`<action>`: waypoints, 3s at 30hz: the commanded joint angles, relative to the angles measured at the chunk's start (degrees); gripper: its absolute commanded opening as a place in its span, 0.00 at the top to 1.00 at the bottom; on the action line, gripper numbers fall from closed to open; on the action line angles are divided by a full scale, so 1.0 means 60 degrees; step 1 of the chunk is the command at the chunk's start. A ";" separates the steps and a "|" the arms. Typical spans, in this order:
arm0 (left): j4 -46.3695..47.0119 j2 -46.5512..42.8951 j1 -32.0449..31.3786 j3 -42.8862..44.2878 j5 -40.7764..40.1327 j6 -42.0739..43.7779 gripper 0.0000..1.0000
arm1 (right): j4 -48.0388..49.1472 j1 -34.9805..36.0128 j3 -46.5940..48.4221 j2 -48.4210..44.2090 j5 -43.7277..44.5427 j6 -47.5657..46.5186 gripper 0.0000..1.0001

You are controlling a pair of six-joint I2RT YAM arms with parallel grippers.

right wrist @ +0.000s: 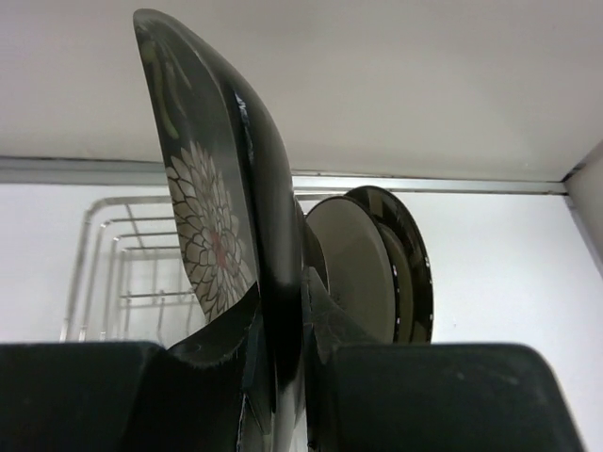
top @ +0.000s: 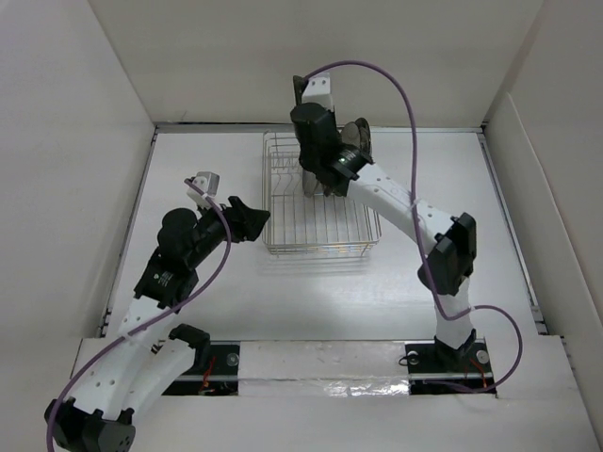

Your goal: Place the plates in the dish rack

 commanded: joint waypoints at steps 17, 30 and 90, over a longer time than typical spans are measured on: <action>-0.0226 -0.0482 -0.0950 0.0209 -0.1534 0.0486 0.35 | 0.4139 0.0258 0.0731 0.1630 0.1769 -0.0408 1.00; -0.0168 -0.0424 -0.0950 0.0224 -0.1548 0.0442 0.35 | 0.4215 0.0171 0.1330 0.2699 0.1242 0.0295 1.00; -0.0430 -0.0936 -0.0555 0.0502 -0.3437 -0.0057 0.29 | 0.4712 0.1577 -0.5611 -0.1429 0.0426 0.4368 0.01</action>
